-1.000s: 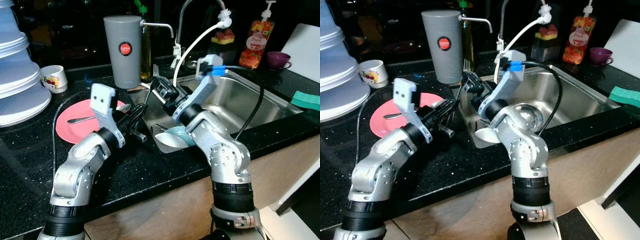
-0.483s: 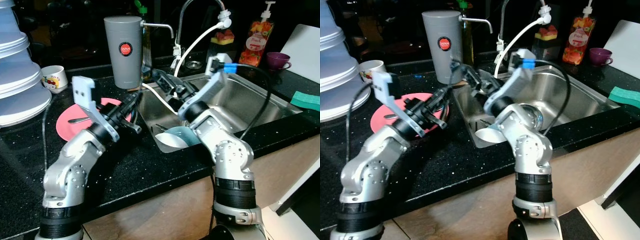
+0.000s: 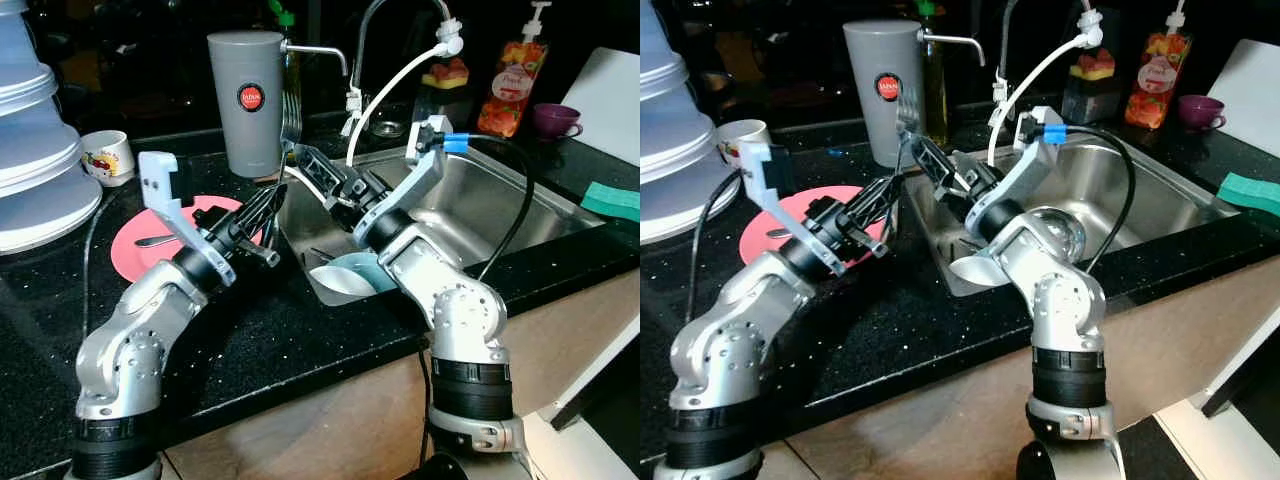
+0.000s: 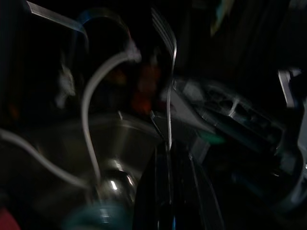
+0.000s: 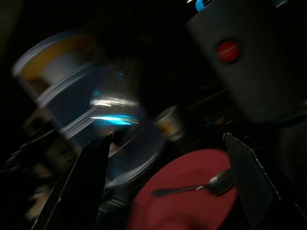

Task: Kitchen organization

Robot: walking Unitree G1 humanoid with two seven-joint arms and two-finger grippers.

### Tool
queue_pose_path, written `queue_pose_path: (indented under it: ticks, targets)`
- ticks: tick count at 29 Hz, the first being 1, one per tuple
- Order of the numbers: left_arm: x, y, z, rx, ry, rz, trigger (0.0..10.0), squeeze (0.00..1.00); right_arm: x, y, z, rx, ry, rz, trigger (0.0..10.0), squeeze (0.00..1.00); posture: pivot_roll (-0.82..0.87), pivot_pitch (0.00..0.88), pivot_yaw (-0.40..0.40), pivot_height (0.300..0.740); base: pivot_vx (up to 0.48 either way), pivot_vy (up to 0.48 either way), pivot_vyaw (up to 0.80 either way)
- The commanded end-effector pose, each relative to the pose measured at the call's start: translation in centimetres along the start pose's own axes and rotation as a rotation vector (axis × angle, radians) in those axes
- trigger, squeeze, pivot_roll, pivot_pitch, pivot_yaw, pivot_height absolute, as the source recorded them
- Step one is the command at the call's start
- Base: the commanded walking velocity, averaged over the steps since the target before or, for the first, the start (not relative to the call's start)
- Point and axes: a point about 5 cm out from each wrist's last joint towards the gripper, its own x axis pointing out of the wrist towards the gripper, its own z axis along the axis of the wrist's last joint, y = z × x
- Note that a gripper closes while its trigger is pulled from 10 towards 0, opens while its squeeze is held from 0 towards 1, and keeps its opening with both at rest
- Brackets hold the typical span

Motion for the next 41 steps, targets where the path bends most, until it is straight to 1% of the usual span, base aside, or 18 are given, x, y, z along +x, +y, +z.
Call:
queue_pose_path:
  ticks: [1, 3, 6, 8, 9, 11, 12, 21, 22, 23, 24, 25, 26, 27, 33, 36, 37, 41]
  targets:
    - [0.3, -1.1, -0.9, -0.060, 0.051, -0.075, 0.0, 0.00, 0.3, 1.8, -1.2, 0.035, 0.057, 0.100, 10.0, 0.00, -0.04, 0.049, 0.044, 0.740, 0.000, 0.000, 0.00]
    - [0.3, -1.1, -1.1, -0.066, 0.062, -0.074, 0.0, 0.00, 0.3, 2.1, -1.3, 0.033, 0.064, 0.113, 10.0, 0.00, -0.04, 0.050, 0.045, 0.740, 0.000, 0.000, 0.00]
    - [0.4, -1.2, -2.0, -0.035, 0.133, -0.087, 0.0, 0.00, 0.4, 2.4, -1.5, 0.030, 0.070, 0.128, 10.0, 0.00, -0.04, 0.050, 0.046, 0.740, 0.000, 0.000, 0.00]
    - [0.4, -1.2, -2.0, -0.040, 0.132, -0.088, 0.0, 0.00, 0.4, 2.4, -1.5, 0.030, 0.070, 0.128, 10.0, 0.00, -0.04, 0.050, 0.046, 0.740, 0.000, 0.000, 0.00]
    - [0.4, -1.1, -1.9, -0.044, 0.120, -0.080, 0.0, 0.00, 0.4, 2.4, -1.4, 0.035, 0.063, 0.123, 4.9, 0.00, -0.04, 0.051, 0.048, 0.740, 0.000, 0.000, 0.00]
    - [0.4, -1.1, -1.8, -0.047, 0.116, -0.076, 0.0, 0.00, 0.4, 2.3, -1.3, 0.039, 0.059, 0.120, 4.9, 0.00, -0.04, 0.051, 0.048, 0.740, 0.000, 0.000, 0.00]
    - [0.4, -1.0, -1.6, -0.047, 0.109, -0.069, 0.0, 0.00, 0.3, 2.2, -1.2, 0.043, 0.055, 0.118, 0.0, 0.00, -0.04, 0.052, 0.047, 0.740, 0.000, 0.000, 0.00]
    - [0.4, -0.5, -0.5, -0.064, 0.050, -0.033, 0.0, 0.00, 0.2, 2.0, -1.1, 0.041, 0.057, 0.111, 0.0, 0.00, -0.04, 0.052, 0.048, 0.740, 0.000, 0.000, 0.00]
    - [0.4, -0.5, -0.3, -0.065, 0.039, -0.031, 0.0, 0.00, 0.2, 2.0, -1.1, 0.035, 0.061, 0.109, 2.2, 0.00, -0.04, 0.052, 0.049, 0.740, 0.000, 0.000, 0.00]
    - [0.4, -0.5, -0.3, -0.065, 0.039, -0.031, 0.0, 0.00, 0.2, 2.0, -1.1, 0.035, 0.061, 0.109, 2.2, 0.00, -0.04, 0.052, 0.049, 0.740, 0.000, 0.000, 0.00]
    - [0.5, -0.5, -0.2, -0.067, 0.031, -0.031, 0.0, 0.00, 0.3, 1.9, -1.2, 0.031, 0.065, 0.106, 3.8, 0.00, -0.04, 0.052, 0.049, 0.740, 0.000, 0.000, 0.00]
    - [0.5, -0.5, -0.1, -0.067, 0.027, -0.031, 0.0, 0.00, 0.2, 1.9, -1.2, 0.028, 0.066, 0.103, 2.7, 0.00, -0.04, 0.051, 0.052, 0.740, 0.000, 0.000, 0.00]
    - [0.5, -0.5, -0.1, -0.067, 0.027, -0.031, 0.0, 0.00, 0.2, 1.9, -1.2, 0.028, 0.066, 0.103, 2.7, 0.00, -0.04, 0.051, 0.052, 0.740, 0.000, 0.000, 0.00]
    - [0.5, -0.5, -0.1, -0.066, 0.026, -0.033, 0.0, 0.00, 0.2, 1.8, -1.2, 0.031, 0.064, 0.102, 0.0, 0.00, -0.04, 0.051, 0.052, 0.740, 0.000, 0.000, 0.00]
    - [0.5, -0.6, -0.2, -0.069, 0.029, -0.035, 0.0, 0.00, 0.2, 1.6, -0.9, 0.044, 0.049, 0.086, 0.0, 0.00, -0.04, 0.050, 0.052, 0.740, 0.000, 0.000, 0.00]
    - [0.6, -0.5, -0.2, -0.047, 0.034, -0.018, 0.0, 0.00, 0.3, 1.4, -0.8, 0.049, 0.037, 0.073, 0.0, 0.00, -0.04, 0.050, 0.052, 0.740, 0.000, 0.000, 0.00]
    - [0.7, -0.4, -0.2, -0.032, 0.039, -0.007, 10.0, 1.00, 0.4, 1.2, -0.7, 0.050, 0.029, 0.064, 0.0, 0.00, -0.04, 0.041, 0.053, 0.740, 0.000, 0.000, 0.00]
    - [0.8, -0.1, -0.2, -0.040, 0.030, 0.022, 10.0, 1.00, 0.7, 0.5, 0.0, 0.037, -0.009, 0.017, 0.0, 0.00, -0.04, 0.038, 0.052, 0.740, 0.000, 0.000, 0.00]
